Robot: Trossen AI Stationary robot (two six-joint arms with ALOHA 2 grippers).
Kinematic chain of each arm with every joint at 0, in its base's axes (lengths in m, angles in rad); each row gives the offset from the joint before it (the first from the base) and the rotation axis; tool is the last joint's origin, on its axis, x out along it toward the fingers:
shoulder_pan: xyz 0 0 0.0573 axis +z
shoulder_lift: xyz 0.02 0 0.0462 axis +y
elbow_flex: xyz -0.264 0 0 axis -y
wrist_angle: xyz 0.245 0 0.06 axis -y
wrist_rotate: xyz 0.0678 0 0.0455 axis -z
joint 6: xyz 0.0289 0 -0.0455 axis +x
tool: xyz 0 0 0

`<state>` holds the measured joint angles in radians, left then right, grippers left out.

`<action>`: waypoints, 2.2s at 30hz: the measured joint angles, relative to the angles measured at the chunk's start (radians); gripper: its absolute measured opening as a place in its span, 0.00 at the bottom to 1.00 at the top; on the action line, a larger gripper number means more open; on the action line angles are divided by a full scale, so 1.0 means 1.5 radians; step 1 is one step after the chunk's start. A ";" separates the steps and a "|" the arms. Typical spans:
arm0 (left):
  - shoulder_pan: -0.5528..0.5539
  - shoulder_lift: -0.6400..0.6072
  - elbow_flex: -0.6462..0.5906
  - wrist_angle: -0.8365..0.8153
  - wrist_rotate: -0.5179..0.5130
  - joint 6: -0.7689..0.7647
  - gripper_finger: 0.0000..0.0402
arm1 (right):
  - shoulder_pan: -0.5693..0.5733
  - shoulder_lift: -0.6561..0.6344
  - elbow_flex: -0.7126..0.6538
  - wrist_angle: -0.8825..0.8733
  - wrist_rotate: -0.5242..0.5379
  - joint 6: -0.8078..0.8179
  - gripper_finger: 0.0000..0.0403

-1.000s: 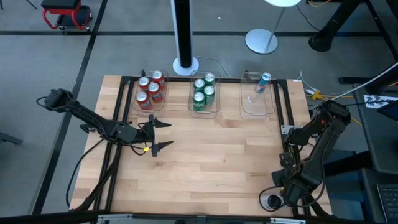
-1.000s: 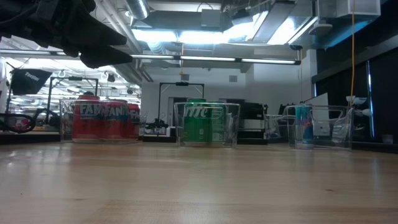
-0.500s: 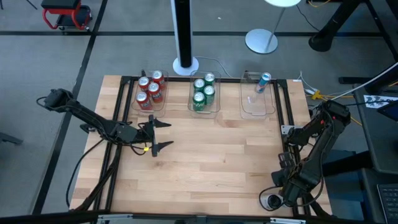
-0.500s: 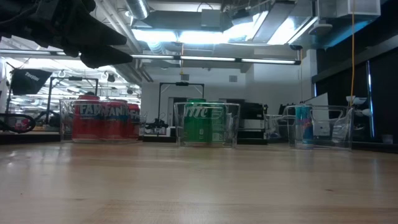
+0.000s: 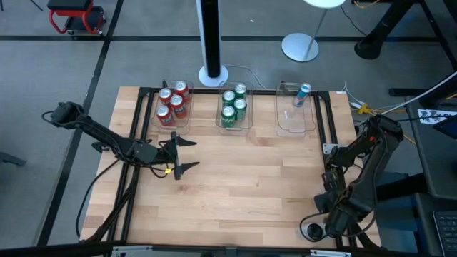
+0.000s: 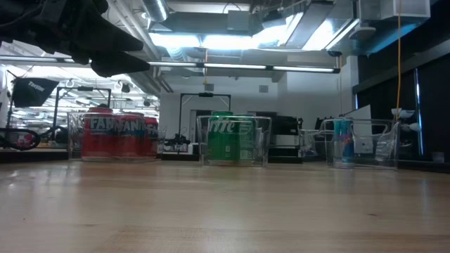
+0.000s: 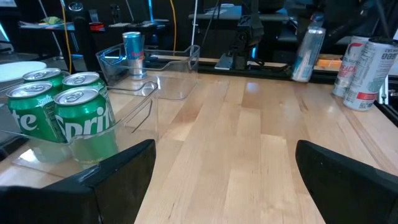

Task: Sort soda cans
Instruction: Put the blue soda can into the right transparent bin

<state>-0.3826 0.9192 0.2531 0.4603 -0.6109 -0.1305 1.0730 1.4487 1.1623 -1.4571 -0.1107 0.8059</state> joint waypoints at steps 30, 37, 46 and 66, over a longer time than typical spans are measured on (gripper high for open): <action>0.000 0.000 -0.001 0.000 0.000 0.005 0.93 | -0.492 -0.003 0.077 -0.066 0.284 -0.611 0.56; 0.000 0.000 -0.001 0.000 0.000 0.005 0.93 | -0.635 -0.003 0.077 0.017 0.310 -0.773 0.56; 0.000 0.000 -0.001 0.000 0.000 0.010 0.93 | -0.777 -0.003 0.160 0.065 0.362 -0.930 0.56; 0.000 0.000 -0.001 0.001 0.000 0.023 0.93 | -1.074 -0.004 0.245 0.058 0.363 -1.102 0.56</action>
<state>-0.3828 0.9192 0.2523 0.4610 -0.6109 -0.0959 -0.5378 1.4433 1.5303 -1.3696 0.4344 -0.8474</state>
